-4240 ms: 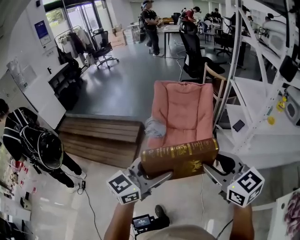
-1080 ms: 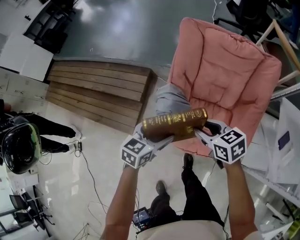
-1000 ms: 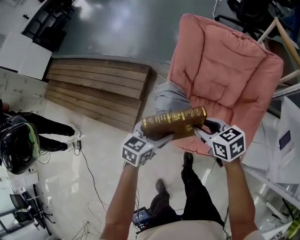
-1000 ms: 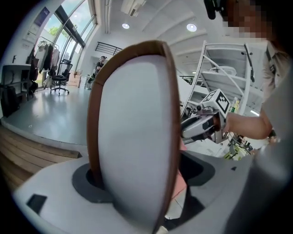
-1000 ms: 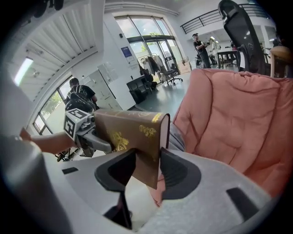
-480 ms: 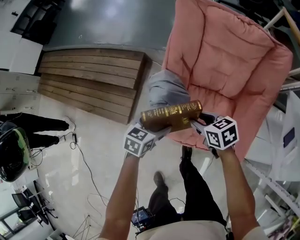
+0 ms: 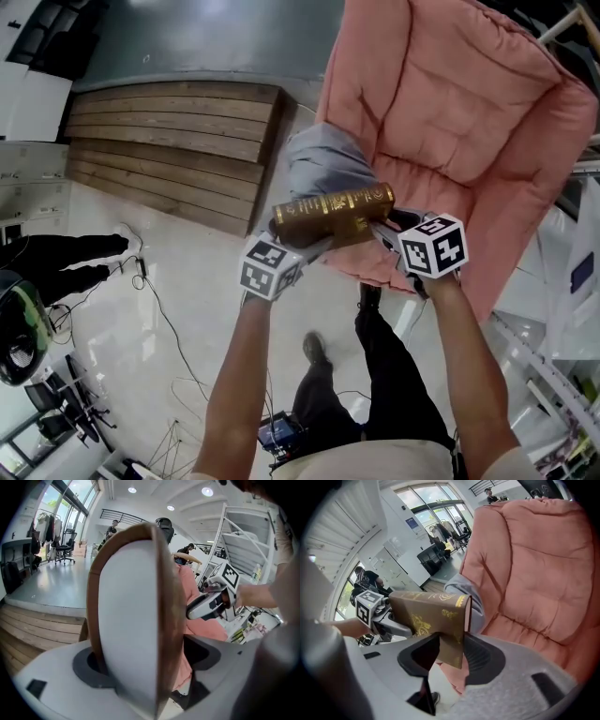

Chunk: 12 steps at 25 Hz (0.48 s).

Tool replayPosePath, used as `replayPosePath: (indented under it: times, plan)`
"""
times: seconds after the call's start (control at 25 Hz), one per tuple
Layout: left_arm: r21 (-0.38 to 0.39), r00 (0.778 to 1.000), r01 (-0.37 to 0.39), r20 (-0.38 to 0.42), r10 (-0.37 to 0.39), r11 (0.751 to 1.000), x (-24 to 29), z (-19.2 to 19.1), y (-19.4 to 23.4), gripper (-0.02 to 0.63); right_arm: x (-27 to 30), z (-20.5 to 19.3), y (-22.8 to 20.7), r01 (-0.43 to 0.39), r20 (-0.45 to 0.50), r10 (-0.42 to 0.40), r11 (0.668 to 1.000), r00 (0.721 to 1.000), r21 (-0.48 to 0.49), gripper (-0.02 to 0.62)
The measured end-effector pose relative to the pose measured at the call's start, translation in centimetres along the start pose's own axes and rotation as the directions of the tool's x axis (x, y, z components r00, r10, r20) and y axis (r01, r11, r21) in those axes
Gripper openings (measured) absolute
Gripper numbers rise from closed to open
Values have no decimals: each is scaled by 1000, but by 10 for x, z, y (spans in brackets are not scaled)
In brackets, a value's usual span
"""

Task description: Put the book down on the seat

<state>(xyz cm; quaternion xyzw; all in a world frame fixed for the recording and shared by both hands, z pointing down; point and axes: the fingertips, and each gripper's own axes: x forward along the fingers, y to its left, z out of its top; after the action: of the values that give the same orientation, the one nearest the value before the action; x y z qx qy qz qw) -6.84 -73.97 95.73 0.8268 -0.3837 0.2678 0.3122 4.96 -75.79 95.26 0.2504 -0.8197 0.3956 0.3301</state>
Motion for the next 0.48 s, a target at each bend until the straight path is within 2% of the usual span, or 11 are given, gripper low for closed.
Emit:
replayPosePath:
  times: [0.2,0.48]
  plan:
    - [-4,998,-31,59,31,1000,2,2,10,413,13,4,-10,7,24,-8,999,1000,37,155]
    - [-71,984,-126,118,134,989,-16,9,40,413,28,9,-27,42,50,-47,995,998,85,147]
